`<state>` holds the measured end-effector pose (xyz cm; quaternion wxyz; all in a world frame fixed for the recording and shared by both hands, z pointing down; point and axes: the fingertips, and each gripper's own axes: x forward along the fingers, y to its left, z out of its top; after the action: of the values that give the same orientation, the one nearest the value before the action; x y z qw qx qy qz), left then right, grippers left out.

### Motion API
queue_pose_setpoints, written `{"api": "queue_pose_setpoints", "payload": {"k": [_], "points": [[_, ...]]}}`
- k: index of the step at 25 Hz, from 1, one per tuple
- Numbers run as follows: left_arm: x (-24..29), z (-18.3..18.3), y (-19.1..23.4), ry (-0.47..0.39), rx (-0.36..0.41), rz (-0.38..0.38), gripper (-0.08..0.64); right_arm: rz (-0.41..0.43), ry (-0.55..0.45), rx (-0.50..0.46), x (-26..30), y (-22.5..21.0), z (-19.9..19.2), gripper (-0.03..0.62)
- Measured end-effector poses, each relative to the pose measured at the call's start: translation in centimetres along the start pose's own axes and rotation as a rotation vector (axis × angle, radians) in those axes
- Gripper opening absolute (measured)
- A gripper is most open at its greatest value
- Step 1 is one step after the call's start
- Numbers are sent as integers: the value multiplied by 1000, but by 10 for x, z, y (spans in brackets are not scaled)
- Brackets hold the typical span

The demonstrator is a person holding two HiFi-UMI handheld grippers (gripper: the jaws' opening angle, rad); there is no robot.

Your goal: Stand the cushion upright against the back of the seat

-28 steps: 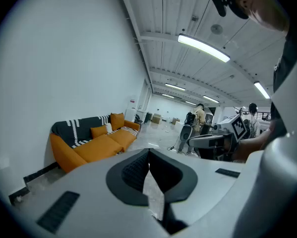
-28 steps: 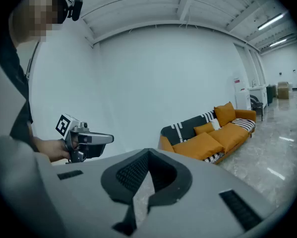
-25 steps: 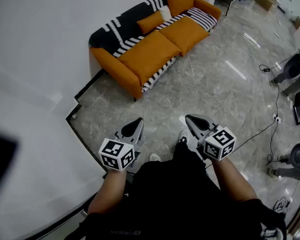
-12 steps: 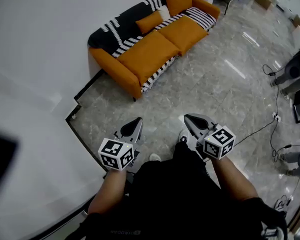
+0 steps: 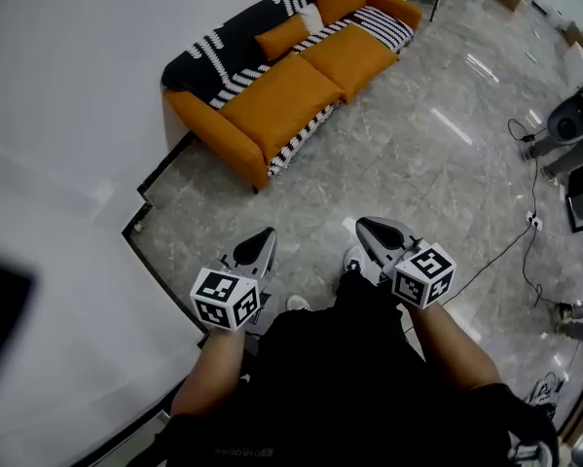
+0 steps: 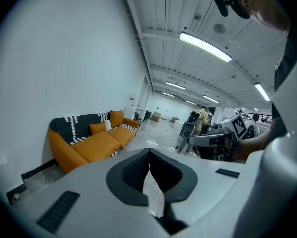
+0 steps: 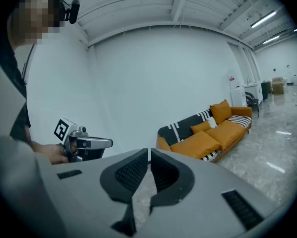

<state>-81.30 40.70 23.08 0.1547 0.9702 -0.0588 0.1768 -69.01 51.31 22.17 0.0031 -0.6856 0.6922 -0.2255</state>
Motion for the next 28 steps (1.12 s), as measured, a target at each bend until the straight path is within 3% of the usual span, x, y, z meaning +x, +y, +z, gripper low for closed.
{"api": "queue_pose_setpoints", "payload": {"k": [10, 21, 28], "points": [[40, 17, 5, 19, 12, 22, 17, 17, 9, -30, 10, -41, 22, 40], [128, 52, -3, 8, 30, 83, 17, 71, 6, -42, 22, -141, 54, 40], [181, 63, -9, -26, -94, 124, 17, 118, 21, -52, 19, -200, 69, 40]]}}
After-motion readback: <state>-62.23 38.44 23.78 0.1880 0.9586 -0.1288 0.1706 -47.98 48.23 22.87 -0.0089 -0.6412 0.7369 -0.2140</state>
